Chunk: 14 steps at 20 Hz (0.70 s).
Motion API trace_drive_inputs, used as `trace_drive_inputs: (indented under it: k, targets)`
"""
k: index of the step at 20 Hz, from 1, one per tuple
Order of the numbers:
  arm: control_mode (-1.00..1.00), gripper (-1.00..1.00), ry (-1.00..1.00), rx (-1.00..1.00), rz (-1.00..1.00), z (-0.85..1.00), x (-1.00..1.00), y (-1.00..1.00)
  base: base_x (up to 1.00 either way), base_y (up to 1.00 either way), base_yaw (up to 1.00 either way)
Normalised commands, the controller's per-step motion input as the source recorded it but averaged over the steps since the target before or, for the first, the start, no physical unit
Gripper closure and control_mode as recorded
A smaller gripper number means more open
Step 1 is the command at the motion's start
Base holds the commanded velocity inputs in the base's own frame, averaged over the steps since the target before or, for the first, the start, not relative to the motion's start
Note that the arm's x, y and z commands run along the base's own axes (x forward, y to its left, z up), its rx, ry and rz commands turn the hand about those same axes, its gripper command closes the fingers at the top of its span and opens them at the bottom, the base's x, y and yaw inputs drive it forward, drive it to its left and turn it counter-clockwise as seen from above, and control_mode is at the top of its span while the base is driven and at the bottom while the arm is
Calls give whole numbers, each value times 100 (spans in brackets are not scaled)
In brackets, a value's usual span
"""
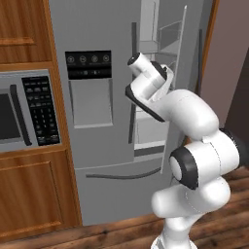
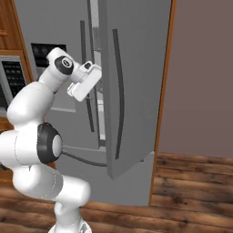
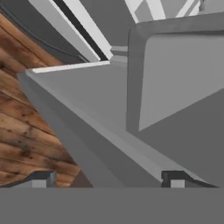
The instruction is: Retrieve the butter from the fridge and place it on a plate on the dining table. Then retrieve the butter knife by the fridge and place it near the plate.
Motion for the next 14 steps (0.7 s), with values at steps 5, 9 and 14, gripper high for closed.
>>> trace_drive_inputs:
  k: [5, 9, 14]
  targets:
    - [-100, -100, 6, 0, -1, 0, -31, -45, 0, 0, 0]
    - [-100, -100, 3, 0, -3, -3, -48, -81, 0, 0, 0]
    - [-100, -100, 0, 0, -5, -5, -72, -100, 0, 0, 0]
